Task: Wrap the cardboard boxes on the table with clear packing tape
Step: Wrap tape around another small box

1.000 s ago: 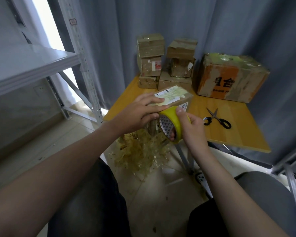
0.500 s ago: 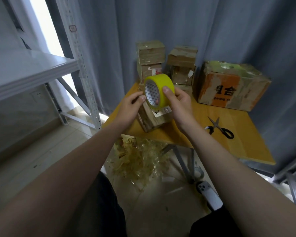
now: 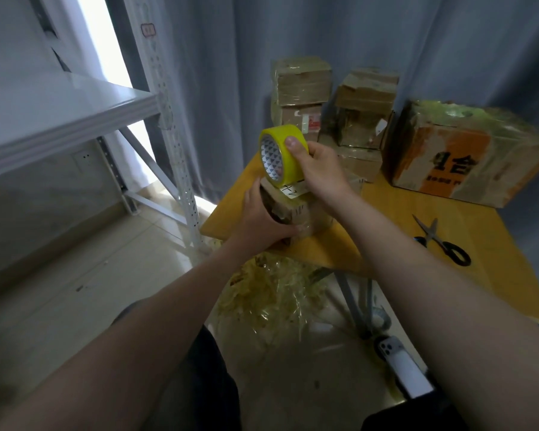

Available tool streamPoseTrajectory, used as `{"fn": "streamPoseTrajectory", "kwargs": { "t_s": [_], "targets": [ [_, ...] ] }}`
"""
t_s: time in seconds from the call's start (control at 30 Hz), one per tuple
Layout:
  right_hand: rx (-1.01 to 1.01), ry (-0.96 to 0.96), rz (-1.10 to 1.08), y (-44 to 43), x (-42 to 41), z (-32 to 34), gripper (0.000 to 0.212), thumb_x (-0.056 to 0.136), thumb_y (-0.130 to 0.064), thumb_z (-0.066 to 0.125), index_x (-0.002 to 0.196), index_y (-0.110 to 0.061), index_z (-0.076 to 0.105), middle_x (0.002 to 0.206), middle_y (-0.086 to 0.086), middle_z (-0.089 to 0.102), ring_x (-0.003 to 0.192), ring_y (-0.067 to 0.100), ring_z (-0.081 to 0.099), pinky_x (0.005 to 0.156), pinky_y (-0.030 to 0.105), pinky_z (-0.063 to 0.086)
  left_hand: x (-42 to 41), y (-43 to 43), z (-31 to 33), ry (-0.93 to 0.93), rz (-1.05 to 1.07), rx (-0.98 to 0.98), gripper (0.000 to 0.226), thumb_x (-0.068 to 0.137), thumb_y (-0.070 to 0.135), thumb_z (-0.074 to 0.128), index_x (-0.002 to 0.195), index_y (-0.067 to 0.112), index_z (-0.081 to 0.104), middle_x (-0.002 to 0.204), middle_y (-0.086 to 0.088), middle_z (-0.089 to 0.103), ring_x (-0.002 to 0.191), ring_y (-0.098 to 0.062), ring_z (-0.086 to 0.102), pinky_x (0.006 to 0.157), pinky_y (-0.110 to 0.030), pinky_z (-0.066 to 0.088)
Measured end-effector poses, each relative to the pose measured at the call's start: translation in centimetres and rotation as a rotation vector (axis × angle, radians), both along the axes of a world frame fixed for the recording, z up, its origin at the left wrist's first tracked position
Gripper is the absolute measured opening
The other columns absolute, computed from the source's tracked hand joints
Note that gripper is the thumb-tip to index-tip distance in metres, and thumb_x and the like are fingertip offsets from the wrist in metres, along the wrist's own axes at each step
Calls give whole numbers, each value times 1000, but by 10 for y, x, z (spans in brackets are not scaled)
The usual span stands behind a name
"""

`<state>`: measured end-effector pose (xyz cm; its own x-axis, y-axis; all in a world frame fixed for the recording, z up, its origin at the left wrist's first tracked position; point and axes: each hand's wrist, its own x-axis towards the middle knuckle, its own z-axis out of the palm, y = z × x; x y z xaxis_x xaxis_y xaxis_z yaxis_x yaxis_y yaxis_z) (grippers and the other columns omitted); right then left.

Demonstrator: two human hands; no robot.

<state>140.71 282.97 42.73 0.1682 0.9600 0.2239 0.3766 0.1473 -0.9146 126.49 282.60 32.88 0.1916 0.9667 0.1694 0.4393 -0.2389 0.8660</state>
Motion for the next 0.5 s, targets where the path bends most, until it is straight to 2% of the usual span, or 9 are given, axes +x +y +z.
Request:
{"fn": "streamPoseTrajectory", "kwargs": {
  "t_s": [0.07,0.17,0.23,0.27,0.33,0.4,0.5],
  "targets": [
    [-26,19,-8,1,-1,2,64,99,-59,57,95,4,69,78,7,65,70,19,61,68,36,46,-1,2,-3,-6,17,15,144,45,65,93,160,24,16,154,0,37,142,-21,39,114,-50,44],
    [-41,3,-23,-2,-7,15,50,98,-57,60,83,-10,65,74,10,59,67,22,57,67,36,43,0,1,-1,9,7,25,139,47,61,92,159,22,20,152,-1,38,140,-21,39,114,-48,43],
    [-32,26,-57,-7,-7,30,55,95,-58,63,82,-5,67,77,16,65,71,26,63,69,40,48,1,1,2,8,-5,15,137,49,57,93,160,21,20,153,-1,36,140,-20,38,114,-45,43],
    [-50,49,-84,-12,-5,39,59,93,-58,64,88,0,72,87,18,72,80,29,70,77,44,54,1,1,3,3,-9,2,135,51,54,94,160,22,20,153,-1,36,139,-20,39,114,-43,43],
    [-109,92,-104,-27,2,54,54,88,-60,68,103,-8,75,102,13,76,95,29,72,95,47,57,0,1,4,0,-22,-7,132,53,50,96,159,22,22,150,-1,37,136,-20,41,112,-41,45],
    [-167,74,-63,-49,12,62,46,88,-57,70,108,-15,71,108,9,73,100,26,70,98,48,55,0,2,6,17,-40,-12,134,48,60,94,157,24,25,149,0,38,135,-20,43,110,-42,47],
    [-264,77,-25,-88,25,58,57,90,-54,72,128,-13,62,118,7,67,106,25,66,97,46,55,1,4,7,42,-60,-38,137,42,68,93,156,31,27,150,4,40,135,-19,45,110,-46,48]
  ]
}}
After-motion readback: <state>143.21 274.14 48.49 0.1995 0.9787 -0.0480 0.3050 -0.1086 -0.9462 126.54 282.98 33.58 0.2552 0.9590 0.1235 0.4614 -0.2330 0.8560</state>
